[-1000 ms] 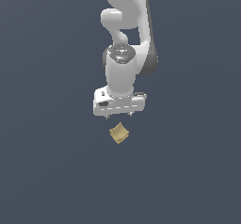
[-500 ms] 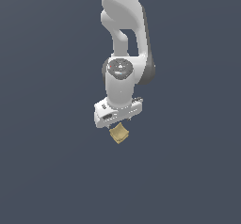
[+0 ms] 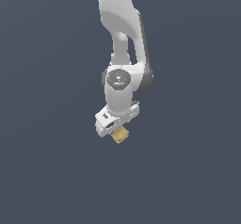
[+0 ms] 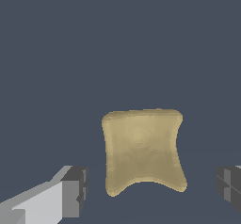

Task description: Pick up the object and move it to a goal position.

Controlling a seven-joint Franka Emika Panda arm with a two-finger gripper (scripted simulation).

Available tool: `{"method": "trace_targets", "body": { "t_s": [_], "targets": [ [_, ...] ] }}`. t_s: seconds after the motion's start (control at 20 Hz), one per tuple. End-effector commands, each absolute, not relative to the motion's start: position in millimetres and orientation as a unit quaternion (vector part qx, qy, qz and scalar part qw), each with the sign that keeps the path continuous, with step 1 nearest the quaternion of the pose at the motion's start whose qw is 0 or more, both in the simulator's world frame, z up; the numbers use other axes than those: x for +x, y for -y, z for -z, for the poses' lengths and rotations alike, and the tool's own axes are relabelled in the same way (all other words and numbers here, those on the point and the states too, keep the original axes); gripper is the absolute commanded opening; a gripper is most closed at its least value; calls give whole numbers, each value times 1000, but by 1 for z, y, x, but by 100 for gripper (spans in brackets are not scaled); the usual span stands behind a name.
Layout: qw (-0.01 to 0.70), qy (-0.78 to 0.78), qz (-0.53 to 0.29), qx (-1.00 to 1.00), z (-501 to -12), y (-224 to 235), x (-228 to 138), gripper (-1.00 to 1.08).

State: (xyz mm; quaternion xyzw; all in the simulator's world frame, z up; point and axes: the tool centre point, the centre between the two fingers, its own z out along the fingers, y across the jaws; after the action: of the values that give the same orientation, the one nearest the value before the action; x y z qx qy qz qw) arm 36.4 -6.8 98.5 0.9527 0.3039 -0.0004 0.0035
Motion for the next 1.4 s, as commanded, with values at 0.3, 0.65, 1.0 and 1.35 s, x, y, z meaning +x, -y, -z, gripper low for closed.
{"method": "trace_targets", "body": {
  "t_s": [0.3,0.65,1.0,1.35],
  "targets": [
    [0,-334,0,943,-90,7,39,100],
    [0,-332,0,943,-80,7,39,100],
    [0,-334,0,943,-45,6,38,100],
    [0,-334,0,943,-40,7,39,-100]
  ]
}}
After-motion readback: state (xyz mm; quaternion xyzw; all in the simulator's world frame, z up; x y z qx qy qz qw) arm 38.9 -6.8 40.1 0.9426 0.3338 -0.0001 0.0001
